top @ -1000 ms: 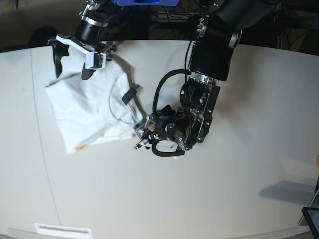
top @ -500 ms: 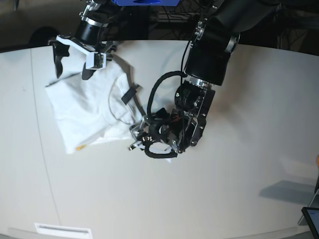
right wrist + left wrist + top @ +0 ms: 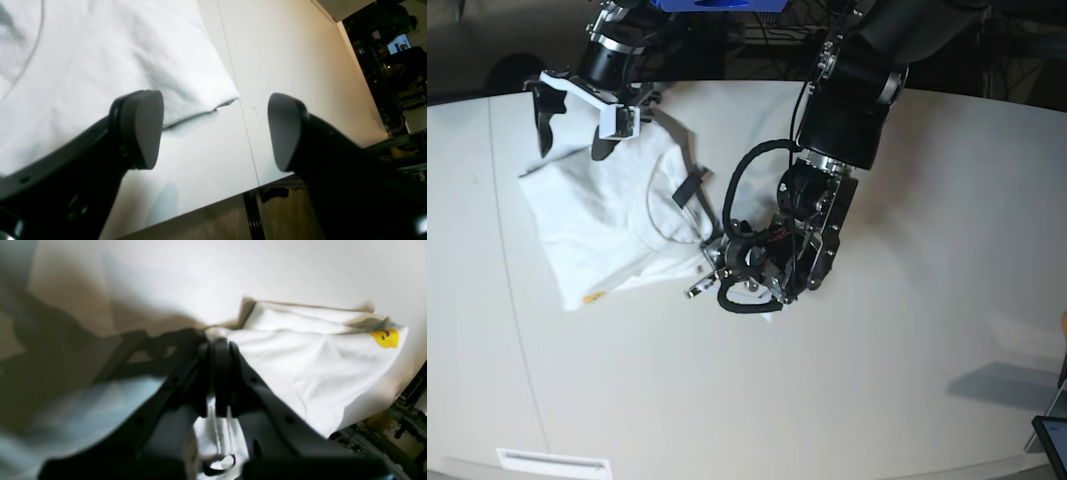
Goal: Fold the T-shirt properly
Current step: 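Pull the shirt edge with the left gripper to square the folded shirt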
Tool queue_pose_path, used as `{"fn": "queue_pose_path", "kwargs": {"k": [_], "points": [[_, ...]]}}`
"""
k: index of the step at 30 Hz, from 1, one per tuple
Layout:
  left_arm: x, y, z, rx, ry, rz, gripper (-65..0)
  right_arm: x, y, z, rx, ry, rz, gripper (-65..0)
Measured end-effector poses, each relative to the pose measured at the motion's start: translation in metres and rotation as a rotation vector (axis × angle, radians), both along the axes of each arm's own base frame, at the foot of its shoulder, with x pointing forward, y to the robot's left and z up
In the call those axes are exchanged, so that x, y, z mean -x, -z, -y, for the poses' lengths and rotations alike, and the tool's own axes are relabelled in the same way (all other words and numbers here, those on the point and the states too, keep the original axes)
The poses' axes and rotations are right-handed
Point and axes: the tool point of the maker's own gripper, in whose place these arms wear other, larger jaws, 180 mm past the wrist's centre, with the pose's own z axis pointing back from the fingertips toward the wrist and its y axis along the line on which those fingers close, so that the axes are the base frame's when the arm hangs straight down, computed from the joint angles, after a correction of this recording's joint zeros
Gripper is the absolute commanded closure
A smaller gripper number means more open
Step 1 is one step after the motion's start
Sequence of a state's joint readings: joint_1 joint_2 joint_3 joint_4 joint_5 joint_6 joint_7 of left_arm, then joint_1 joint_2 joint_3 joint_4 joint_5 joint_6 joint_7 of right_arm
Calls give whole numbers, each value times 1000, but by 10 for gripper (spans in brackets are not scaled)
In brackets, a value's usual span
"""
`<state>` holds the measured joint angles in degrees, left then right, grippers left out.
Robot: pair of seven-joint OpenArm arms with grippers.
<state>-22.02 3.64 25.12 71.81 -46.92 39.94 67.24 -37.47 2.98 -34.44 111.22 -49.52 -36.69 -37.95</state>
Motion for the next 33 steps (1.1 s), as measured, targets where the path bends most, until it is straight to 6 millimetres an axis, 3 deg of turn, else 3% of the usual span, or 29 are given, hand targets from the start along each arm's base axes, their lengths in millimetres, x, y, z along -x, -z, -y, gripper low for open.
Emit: {"fn": "queue_pose_path", "kwargs": {"k": [21, 28, 33], "points": [[-47, -55, 2, 11, 1, 158, 0, 0, 0, 0, 0, -1, -1, -463], [-60, -60, -4, -16, -33, 218, 0, 0, 0, 0, 0, -1, 1, -463], [-62, -62, 3, -58, 4, 263, 0, -1, 0, 0, 1, -3, 0, -463]]}}
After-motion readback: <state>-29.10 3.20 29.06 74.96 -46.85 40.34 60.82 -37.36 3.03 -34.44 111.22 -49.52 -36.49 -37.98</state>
